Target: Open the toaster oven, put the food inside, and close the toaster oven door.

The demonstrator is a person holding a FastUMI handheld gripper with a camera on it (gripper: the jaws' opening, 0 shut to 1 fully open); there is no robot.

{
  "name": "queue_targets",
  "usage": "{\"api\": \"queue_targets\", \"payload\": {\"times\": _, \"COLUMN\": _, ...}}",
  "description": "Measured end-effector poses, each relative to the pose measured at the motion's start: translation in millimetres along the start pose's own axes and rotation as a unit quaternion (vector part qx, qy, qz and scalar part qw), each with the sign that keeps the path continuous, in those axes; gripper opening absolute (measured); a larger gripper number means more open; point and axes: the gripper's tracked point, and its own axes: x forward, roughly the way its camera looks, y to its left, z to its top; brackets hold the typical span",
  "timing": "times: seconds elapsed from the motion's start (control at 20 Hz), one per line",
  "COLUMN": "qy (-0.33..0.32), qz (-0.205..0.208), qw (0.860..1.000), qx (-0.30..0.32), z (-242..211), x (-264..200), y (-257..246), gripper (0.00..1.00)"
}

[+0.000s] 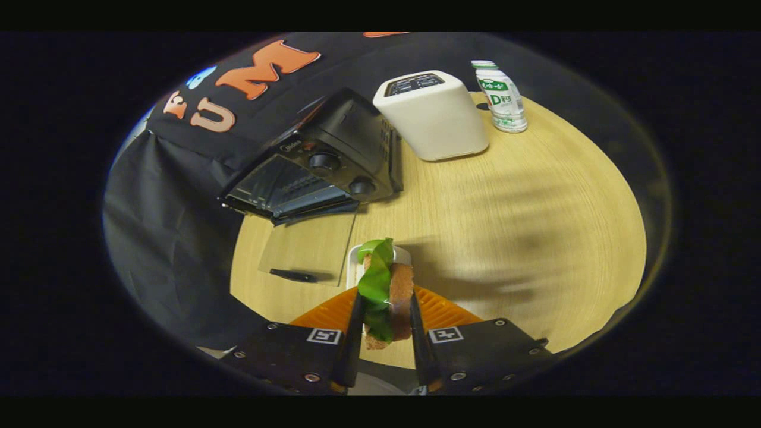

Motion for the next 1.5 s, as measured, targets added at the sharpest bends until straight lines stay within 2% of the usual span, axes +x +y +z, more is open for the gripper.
{"api": "queue_targets", "payload": {"times": 0.2, "qy": -0.017, "qz": -0.016, "qw": 1.0, "qx": -0.01, "z": 3, "x": -10, "y": 9, "gripper": 0.33}}
{"api": "queue_targets", "payload": {"times": 0.55, "qy": -0.102, "qz": -0.03, "qw": 0.994, "qx": 0.009, "z": 27, "x": -54, "y": 41, "gripper": 0.33}}
{"api": "queue_targets", "payload": {"times": 0.75, "qy": -0.154, "qz": -0.006, "qw": 0.986, "qx": 0.057, "z": 39, "x": -69, "y": 68, "gripper": 0.33}}
{"api": "queue_targets", "payload": {"times": 0.95, "qy": -0.193, "qz": 0.026, "qw": 0.976, "qx": 0.103, "z": 46, "x": -59, "y": 97, "gripper": 0.33}}
{"api": "queue_targets", "payload": {"times": 1.1, "qy": -0.22, "qz": 0.049, "qw": 0.963, "qx": 0.147, "z": 49, "x": -44, "y": 113, "gripper": 0.33}}
{"api": "queue_targets", "payload": {"times": 1.3, "qy": -0.259, "qz": 0.105, "qw": 0.936, "qx": 0.213, "z": 59, "x": -24, "y": 138, "gripper": 0.33}}
{"api": "queue_targets", "payload": {"times": 1.5, "qy": -0.283, "qz": 0.117, "qw": 0.915, "qx": 0.261, "z": 58, "x": 7, "y": 142, "gripper": 0.33}}
